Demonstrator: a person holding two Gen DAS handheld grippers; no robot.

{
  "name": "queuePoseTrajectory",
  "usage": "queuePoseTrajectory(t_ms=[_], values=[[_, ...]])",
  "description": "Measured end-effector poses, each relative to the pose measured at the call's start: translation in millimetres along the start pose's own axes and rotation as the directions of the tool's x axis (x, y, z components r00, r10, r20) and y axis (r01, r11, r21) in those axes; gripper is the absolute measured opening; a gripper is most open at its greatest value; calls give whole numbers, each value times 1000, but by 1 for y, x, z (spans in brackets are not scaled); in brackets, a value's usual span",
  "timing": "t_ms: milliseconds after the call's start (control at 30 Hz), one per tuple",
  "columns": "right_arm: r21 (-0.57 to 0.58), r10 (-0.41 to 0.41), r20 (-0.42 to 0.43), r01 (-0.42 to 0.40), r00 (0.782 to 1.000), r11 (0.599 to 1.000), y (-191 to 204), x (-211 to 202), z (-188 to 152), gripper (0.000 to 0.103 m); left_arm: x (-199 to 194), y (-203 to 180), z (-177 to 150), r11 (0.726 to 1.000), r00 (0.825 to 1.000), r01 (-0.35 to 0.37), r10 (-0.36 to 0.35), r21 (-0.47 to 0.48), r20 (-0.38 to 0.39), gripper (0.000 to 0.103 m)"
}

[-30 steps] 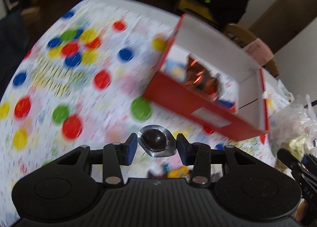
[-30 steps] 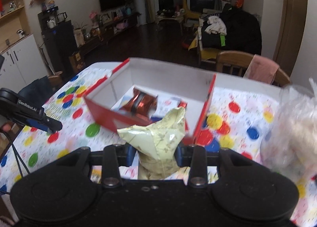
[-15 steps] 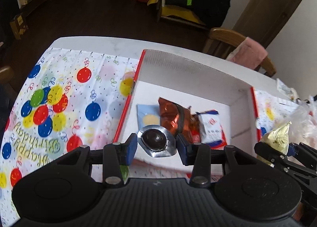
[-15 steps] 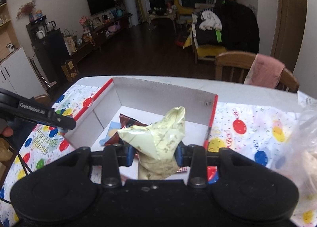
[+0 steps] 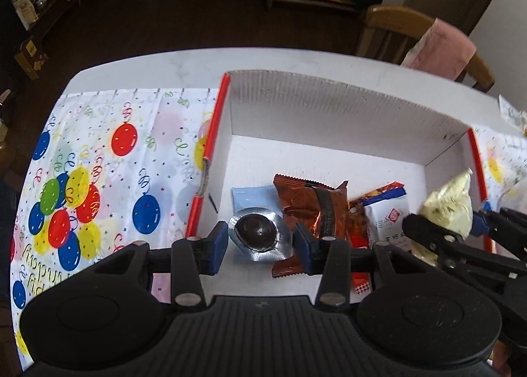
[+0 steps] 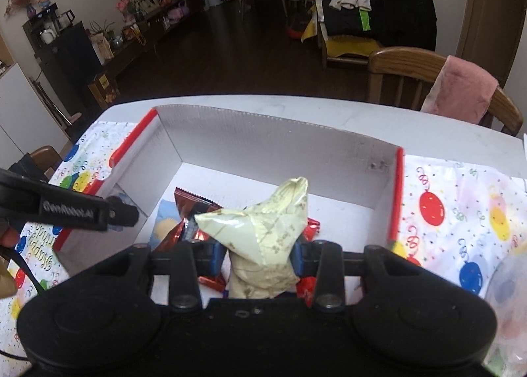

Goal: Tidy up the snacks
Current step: 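Lower both items into the red box and open both grippers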

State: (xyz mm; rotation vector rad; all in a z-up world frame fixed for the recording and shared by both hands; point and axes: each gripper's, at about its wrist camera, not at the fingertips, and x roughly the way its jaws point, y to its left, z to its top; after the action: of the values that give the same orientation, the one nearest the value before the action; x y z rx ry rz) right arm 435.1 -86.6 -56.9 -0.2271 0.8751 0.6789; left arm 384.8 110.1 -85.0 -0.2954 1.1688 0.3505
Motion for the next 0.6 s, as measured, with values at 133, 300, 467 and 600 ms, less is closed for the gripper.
queuePoseTrajectory(t_ms=[133,300,467,600], values=[[-3,-5,-33,4,999,1000,0,18,3,37,14,-4,5,1000,999,-6,6,4,-33,44],[-35,-20,-63,18,998,999,3,32,-1,37,28,-1,6,1000,998,-15,14,-15,-62,44],[-59,-25,-60,21,998,998,6,37,0,40,32,-10,4,999,997,-37,38,26,-60,44],[-71,-25,-62,20,998,997,8,38,0,42,32,-13,3,998,997,-51,54,41,-56,45]])
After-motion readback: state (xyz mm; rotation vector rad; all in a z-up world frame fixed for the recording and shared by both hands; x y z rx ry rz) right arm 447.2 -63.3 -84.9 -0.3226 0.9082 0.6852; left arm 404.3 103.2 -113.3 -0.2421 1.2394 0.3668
